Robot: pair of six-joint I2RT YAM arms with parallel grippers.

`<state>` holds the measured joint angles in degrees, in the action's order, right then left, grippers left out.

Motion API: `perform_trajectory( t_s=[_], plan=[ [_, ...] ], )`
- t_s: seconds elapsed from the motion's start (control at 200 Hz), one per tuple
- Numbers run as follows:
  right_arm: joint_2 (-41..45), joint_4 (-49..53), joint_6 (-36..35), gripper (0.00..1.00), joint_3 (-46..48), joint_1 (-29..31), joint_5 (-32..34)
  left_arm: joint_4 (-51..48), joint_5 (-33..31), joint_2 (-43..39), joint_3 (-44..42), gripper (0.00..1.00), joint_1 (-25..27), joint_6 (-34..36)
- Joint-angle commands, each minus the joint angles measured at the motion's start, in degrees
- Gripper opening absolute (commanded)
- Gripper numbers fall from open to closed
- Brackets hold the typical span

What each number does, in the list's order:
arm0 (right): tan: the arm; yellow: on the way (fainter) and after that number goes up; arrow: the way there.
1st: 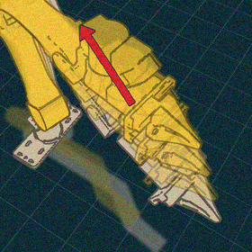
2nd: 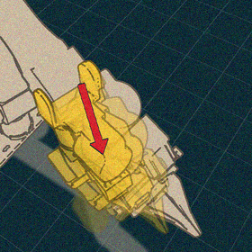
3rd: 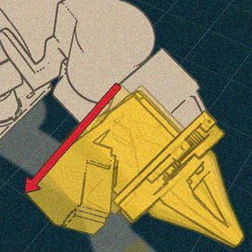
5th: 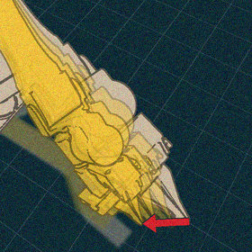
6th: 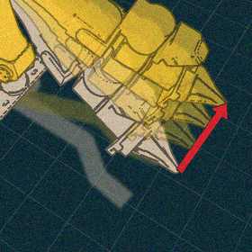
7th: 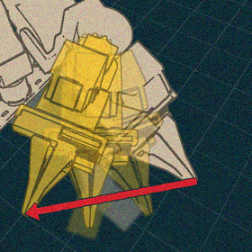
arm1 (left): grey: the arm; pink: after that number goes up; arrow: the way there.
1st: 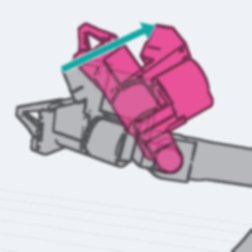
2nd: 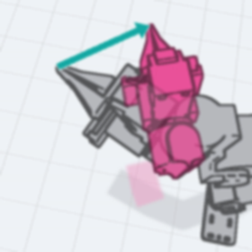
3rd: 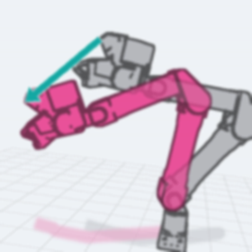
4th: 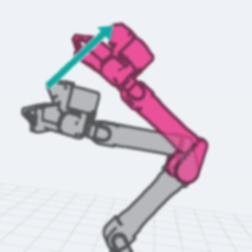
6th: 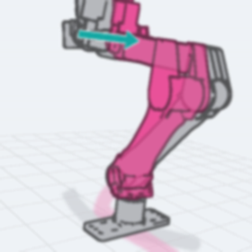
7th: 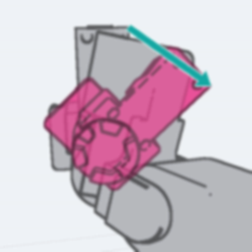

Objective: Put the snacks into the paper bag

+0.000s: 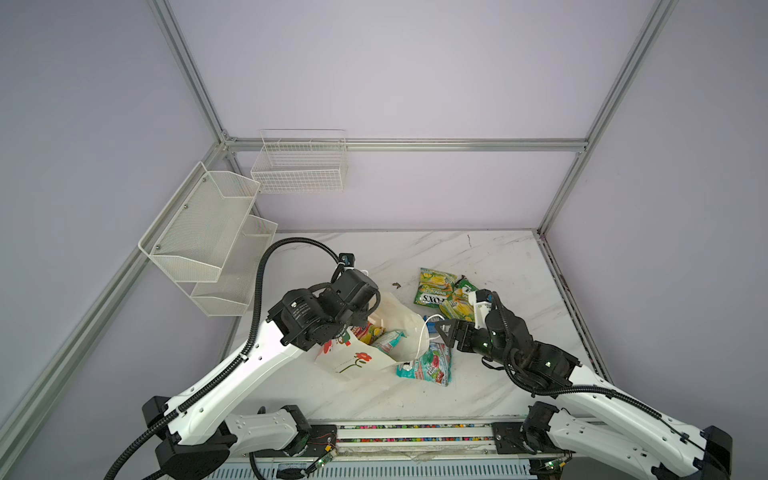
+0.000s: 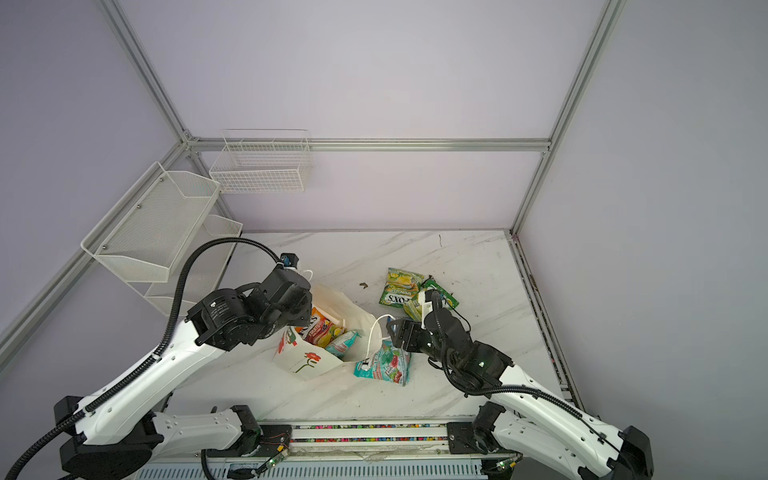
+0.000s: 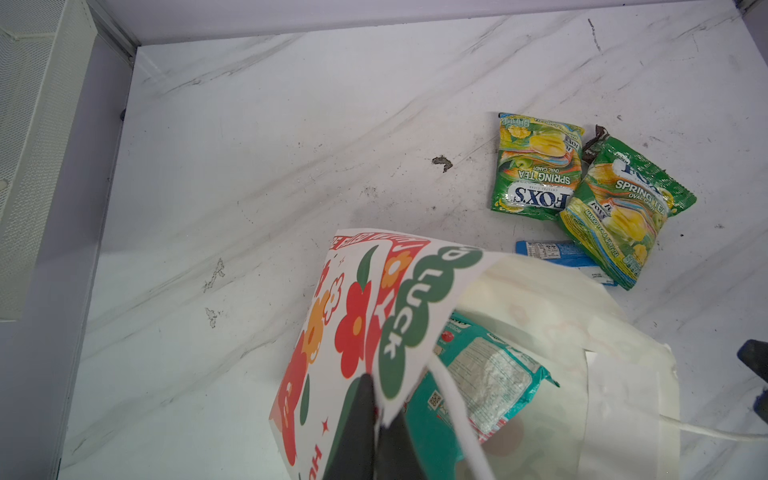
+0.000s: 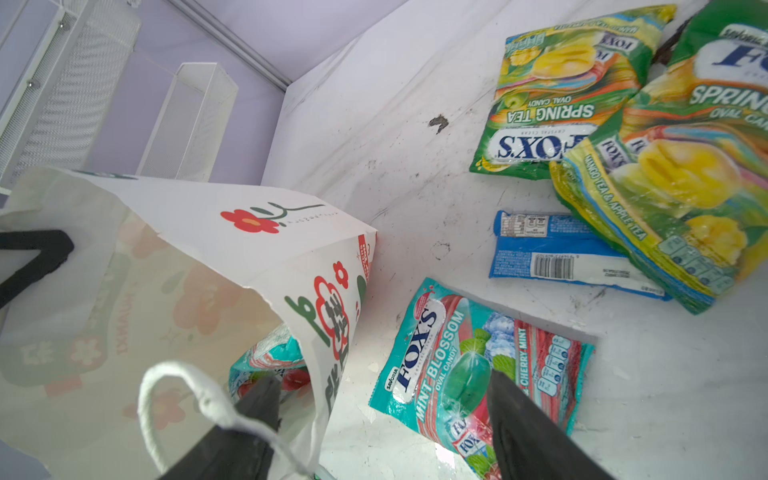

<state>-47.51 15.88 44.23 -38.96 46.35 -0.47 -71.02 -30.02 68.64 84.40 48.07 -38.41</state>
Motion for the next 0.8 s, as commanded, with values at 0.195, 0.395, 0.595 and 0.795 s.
perform_trajectory(
  t_s=[0.195,0.395,0.595,0.795],
  plan=[
    [0.0,0.8,1.2,0.80,5.3,-5.8,-4.9,3.2,-1.4,-2.1,-0.1,0.00,-0.1,-0.9],
    [0.0,-0.8,0.8,0.80,8.7,-6.0,-7.9,3.3,-1.7,-2.0,-0.3,0.00,-0.1,-0.8],
    [-0.8,-3.7,0.9,0.79,11.8,-6.0,-11.5,3.3,-1.8,-1.8,-0.3,0.00,-0.1,-0.9],
    [-1.5,-5.4,0.6,0.97,13.4,-6.0,-12.2,3.2,-2.1,-1.7,0.0,0.00,0.0,-0.7]
  ],
)
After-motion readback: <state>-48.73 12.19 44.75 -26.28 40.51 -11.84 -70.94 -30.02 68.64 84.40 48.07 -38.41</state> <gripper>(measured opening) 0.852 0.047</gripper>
